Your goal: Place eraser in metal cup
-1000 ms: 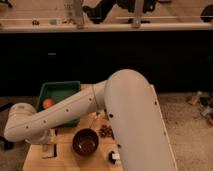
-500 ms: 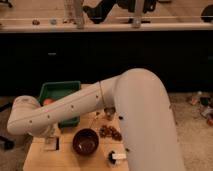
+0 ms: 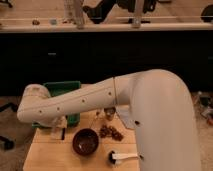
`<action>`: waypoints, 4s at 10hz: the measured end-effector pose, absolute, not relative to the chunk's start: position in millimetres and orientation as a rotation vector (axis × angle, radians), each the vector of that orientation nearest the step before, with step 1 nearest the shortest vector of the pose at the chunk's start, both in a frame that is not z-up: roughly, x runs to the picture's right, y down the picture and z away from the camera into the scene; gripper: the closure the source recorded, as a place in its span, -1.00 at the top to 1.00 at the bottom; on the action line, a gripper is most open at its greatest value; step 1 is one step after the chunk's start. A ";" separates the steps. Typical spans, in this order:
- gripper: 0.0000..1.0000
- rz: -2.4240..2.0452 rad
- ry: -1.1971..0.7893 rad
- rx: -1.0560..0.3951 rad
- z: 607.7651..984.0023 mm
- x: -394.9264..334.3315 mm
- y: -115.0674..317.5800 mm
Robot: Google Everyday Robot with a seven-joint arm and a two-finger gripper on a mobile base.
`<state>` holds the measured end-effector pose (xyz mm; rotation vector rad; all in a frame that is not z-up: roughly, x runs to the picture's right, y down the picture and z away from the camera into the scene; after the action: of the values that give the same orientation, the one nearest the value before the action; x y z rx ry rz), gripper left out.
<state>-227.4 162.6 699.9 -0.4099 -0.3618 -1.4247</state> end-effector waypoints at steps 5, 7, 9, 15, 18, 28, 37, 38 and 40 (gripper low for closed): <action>-1.00 -1.291 -0.309 -0.418 713.1 -180.2 124.6; -1.00 -1.246 -0.292 -0.430 718.0 -156.3 114.8; -1.00 -1.206 -0.281 -0.437 720.8 -136.9 108.2; -1.00 -1.118 -0.252 -0.463 725.1 -100.9 86.4; -1.00 -1.087 -0.259 -0.482 736.8 -89.9 82.3; -1.00 -1.051 -0.236 -0.490 742.0 -80.1 75.9; -1.00 -0.868 -0.411 -0.561 762.6 -22.1 64.0; -1.00 -0.861 -0.422 -0.567 765.8 -21.5 65.2; -1.00 -0.852 -0.429 -0.594 775.4 -16.7 71.4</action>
<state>-16.7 71.4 775.4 -0.5937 -0.4295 -0.8521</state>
